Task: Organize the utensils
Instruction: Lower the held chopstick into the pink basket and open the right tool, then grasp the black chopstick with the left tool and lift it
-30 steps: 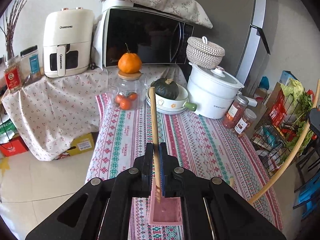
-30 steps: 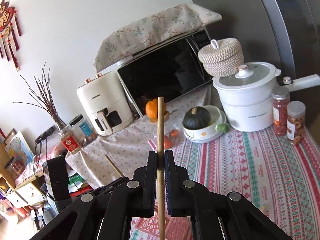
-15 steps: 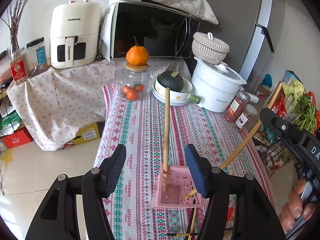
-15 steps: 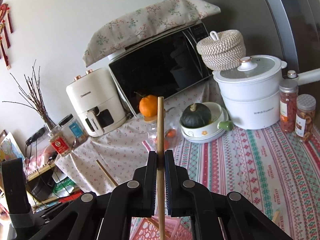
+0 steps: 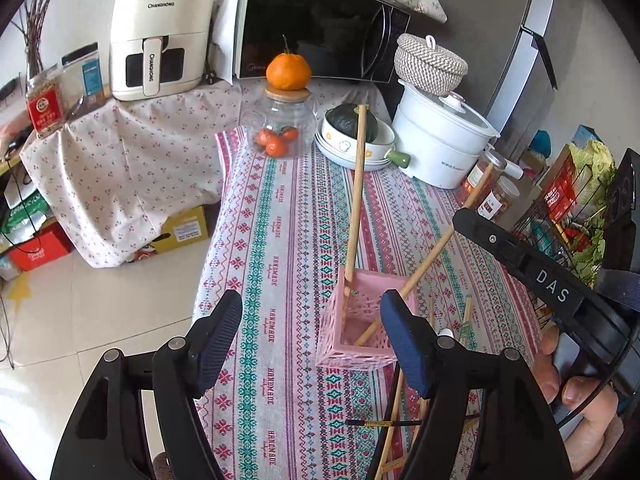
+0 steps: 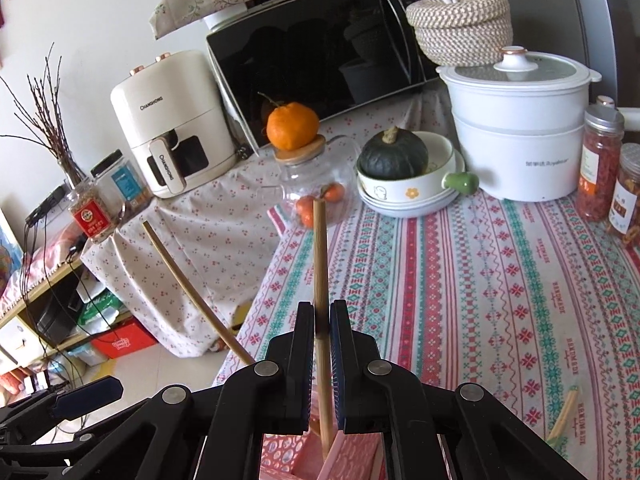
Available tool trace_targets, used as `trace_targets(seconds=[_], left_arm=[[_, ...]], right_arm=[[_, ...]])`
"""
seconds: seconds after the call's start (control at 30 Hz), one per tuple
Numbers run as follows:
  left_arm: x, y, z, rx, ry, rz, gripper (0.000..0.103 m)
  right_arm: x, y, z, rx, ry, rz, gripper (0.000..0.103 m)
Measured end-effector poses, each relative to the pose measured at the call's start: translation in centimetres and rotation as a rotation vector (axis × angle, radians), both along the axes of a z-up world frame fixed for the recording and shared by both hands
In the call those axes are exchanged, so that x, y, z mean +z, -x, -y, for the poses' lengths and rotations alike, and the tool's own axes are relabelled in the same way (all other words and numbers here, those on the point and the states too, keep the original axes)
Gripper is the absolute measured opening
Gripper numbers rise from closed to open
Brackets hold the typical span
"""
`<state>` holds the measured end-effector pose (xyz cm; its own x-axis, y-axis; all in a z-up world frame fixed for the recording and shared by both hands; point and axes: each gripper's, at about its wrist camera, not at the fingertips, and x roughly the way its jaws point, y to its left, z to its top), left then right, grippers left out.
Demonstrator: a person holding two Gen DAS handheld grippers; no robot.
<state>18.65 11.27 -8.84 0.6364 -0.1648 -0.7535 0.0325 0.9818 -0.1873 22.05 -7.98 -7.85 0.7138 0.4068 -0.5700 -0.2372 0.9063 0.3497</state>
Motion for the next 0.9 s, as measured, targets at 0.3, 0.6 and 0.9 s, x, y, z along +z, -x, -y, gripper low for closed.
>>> trace_targets(seconds=[0.3, 0.6, 0.9], left_arm=[[-0.7, 1.3, 0.7, -0.047, 0.008, -0.042, 0.080], [-4.0, 3.7, 4.6, -0.190, -0.055, -0.159, 0.080], [-7.7, 6.6, 12.6, -0.437, -0.213, -0.219, 0.080]], right_arm=[[2.0, 2.0, 3.2, 0.000, -0.007, -0.029, 0.050], [0.9, 4.6, 9.6, -0.085, 0.120, -0.187, 0.064], [-2.9, 8.2, 16.3, -0.134, 0.179, -0.397, 0.067]])
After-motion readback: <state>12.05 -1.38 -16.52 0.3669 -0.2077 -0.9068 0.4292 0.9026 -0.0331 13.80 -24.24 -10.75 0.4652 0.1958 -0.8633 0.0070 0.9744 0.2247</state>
